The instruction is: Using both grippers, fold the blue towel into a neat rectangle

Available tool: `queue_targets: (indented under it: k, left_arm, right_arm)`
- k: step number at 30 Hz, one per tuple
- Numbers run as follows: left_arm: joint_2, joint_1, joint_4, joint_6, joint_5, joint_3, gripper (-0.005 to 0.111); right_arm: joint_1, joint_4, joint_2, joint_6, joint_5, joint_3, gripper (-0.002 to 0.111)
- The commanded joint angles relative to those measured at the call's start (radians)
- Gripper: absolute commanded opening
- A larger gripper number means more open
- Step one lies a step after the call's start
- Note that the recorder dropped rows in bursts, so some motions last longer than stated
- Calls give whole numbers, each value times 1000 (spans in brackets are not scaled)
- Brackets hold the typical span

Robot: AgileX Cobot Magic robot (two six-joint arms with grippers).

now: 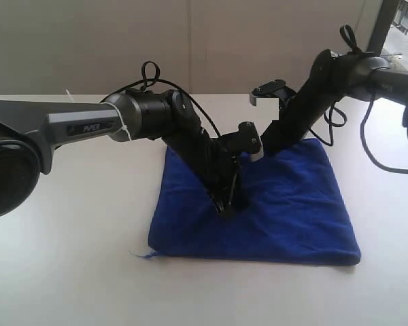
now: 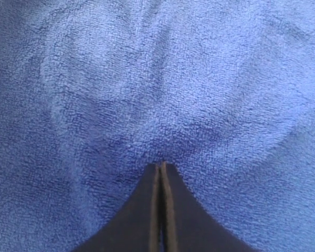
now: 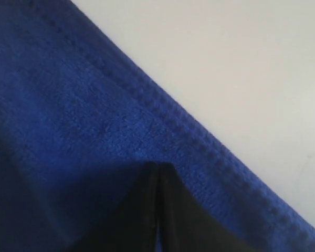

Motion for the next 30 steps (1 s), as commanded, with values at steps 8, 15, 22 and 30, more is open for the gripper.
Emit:
queue_targets:
  k: [8, 15, 22, 30]
  left_arm:
    - [31, -17, 8, -11, 110, 10, 0]
    - [31, -17, 8, -11, 101, 10, 0]
    - [-1, -17, -10, -11, 44, 10, 0]
    - [-76, -17, -15, -8, -2, 10, 0]
  right_arm:
    - [-10, -26, 15, -9, -80, -7, 0]
    - [-11, -32, 15, -9, -82, -7, 0]
    - [-10, 37, -48, -39, -57, -7, 0]
    - [20, 122, -70, -110, -70, -12, 0]
